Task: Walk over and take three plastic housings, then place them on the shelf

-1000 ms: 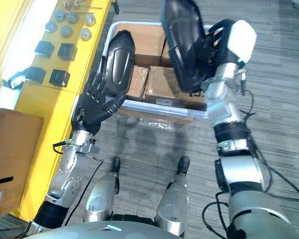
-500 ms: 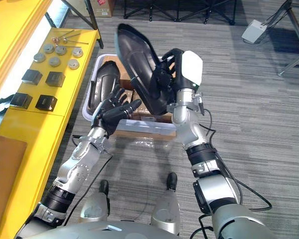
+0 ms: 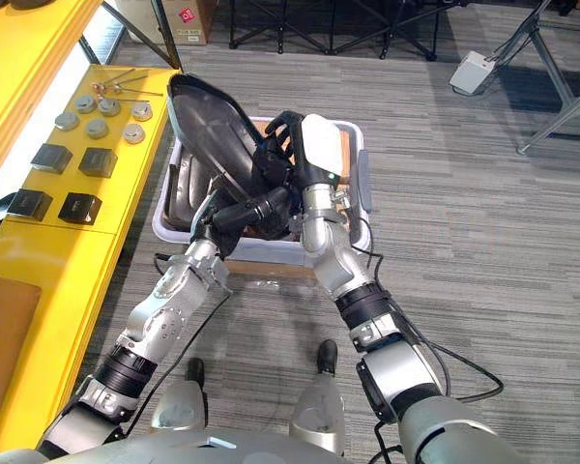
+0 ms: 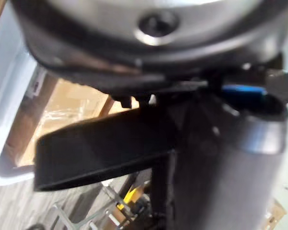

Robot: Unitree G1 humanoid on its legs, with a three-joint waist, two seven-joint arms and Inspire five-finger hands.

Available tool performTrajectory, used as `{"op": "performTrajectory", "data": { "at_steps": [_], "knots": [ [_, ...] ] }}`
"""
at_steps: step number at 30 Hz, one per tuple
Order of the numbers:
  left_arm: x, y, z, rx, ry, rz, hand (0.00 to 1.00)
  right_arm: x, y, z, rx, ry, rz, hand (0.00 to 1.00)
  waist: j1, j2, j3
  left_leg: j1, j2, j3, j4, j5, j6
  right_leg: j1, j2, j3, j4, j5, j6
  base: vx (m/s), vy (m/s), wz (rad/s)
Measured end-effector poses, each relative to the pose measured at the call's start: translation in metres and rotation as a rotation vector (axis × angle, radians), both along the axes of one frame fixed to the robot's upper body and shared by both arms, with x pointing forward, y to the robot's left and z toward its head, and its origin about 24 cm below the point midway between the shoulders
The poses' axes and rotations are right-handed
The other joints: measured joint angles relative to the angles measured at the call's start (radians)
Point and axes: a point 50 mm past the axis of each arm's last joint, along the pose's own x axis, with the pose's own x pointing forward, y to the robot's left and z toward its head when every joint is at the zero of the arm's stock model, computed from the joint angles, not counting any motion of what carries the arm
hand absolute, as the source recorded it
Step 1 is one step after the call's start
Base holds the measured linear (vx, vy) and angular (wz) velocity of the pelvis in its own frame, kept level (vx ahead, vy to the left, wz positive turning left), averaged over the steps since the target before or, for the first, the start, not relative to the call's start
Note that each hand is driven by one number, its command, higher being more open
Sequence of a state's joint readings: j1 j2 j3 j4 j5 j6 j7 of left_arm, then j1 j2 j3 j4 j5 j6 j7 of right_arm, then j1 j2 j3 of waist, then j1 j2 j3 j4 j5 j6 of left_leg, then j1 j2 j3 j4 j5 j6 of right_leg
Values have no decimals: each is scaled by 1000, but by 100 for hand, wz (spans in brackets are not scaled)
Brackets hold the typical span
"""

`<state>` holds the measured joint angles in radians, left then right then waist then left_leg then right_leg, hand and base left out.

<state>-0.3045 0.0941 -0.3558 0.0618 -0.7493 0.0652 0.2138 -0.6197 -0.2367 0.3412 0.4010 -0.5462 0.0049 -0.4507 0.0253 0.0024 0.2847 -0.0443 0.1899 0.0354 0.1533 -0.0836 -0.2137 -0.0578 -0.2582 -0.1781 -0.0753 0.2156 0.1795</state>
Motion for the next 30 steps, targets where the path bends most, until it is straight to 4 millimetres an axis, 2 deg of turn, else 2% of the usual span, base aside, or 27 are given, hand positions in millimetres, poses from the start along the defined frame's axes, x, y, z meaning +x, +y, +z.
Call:
{"op": "performTrajectory", "data": {
  "at_steps": [5, 12, 18, 22, 23, 26, 30],
  "knots": [
    [0, -2, 2, -77, 38, 54, 0, -3, 4, -18, -4, 53, 6, 0, 4, -6, -24, 0, 0, -7, 0, 0, 0, 7, 0, -9, -1, 0, 0, -2, 5, 3],
    [7, 16, -19, -227, 216, 170, 0, -12, 13, -15, -5, -41, 62, 0, -2, -10, -30, 1, 0, -8, 1, 0, 1, 7, 0, -10, -1, 0, 0, 0, 0, 0],
    [5, 17, -24, -229, 244, 194, 0, -17, 21, -20, 16, -52, 76, 0, 3, -37, -50, 1, 0, -11, 0, 0, 1, 10, 0, -14, -2, 0, 0, 0, 1, 1],
    [3, 11, -24, -221, 231, 176, 0, -19, 17, -25, 33, -50, 49, 0, 2, -45, -56, 2, 0, -15, 0, 0, 1, 14, 0, -21, -2, 0, 0, -4, 4, 3],
    [3, 11, -24, -220, 231, 173, 0, -19, 16, -25, 36, -51, 46, 100, 1, -44, -56, 2, 0, -15, 0, 0, 1, 14, 0, -21, -3, 0, 0, 0, 0, 0],
    [2, 8, -23, -232, 221, 170, 0, -24, 15, -26, 57, -67, 42, 100, -3, -44, -56, 6, 0, -11, -2, 0, 1, 14, 0, -19, -3, 0, -1, -5, 5, -4],
    [3, 6, -17, -277, 163, 194, 0, -40, 16, -37, 112, -78, 72, 100, -3, -45, -73, 33, 1, 2, -20, 1, 2, 25, 0, -14, -4, -2, -2, 9, 10, -7]
  ]
}}
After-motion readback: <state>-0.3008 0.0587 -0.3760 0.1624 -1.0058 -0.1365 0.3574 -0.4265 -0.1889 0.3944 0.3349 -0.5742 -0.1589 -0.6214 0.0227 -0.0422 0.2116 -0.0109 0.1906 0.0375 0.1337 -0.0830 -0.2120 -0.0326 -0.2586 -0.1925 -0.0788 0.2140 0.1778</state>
